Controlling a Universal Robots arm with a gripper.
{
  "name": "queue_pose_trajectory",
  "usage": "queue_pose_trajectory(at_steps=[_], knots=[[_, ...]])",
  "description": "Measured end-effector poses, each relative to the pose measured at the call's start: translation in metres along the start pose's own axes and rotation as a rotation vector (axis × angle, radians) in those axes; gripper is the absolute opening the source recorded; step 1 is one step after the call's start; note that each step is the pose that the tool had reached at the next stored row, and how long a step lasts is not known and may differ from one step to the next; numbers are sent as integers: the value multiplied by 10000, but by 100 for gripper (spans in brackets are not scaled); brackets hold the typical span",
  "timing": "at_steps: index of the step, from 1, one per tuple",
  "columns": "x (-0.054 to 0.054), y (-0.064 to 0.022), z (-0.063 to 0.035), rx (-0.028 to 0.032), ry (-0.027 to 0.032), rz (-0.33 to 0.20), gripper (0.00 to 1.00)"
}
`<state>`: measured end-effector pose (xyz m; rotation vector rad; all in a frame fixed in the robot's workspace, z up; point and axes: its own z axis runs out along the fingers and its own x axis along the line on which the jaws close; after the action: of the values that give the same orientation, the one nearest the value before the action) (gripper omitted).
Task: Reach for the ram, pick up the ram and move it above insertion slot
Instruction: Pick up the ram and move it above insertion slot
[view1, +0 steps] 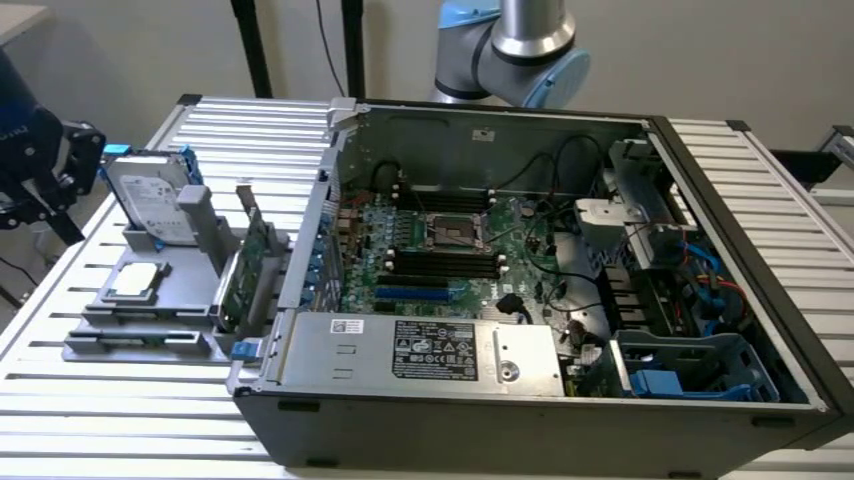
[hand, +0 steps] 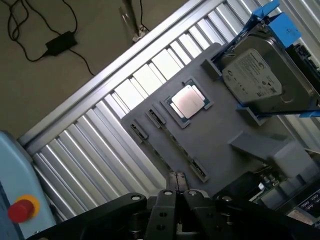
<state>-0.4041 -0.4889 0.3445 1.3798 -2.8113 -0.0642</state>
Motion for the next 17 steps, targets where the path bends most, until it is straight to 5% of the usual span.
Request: queue_pose_trajectory(at_steps=[17], knots=[[0, 0, 0, 95, 34, -3104, 11]])
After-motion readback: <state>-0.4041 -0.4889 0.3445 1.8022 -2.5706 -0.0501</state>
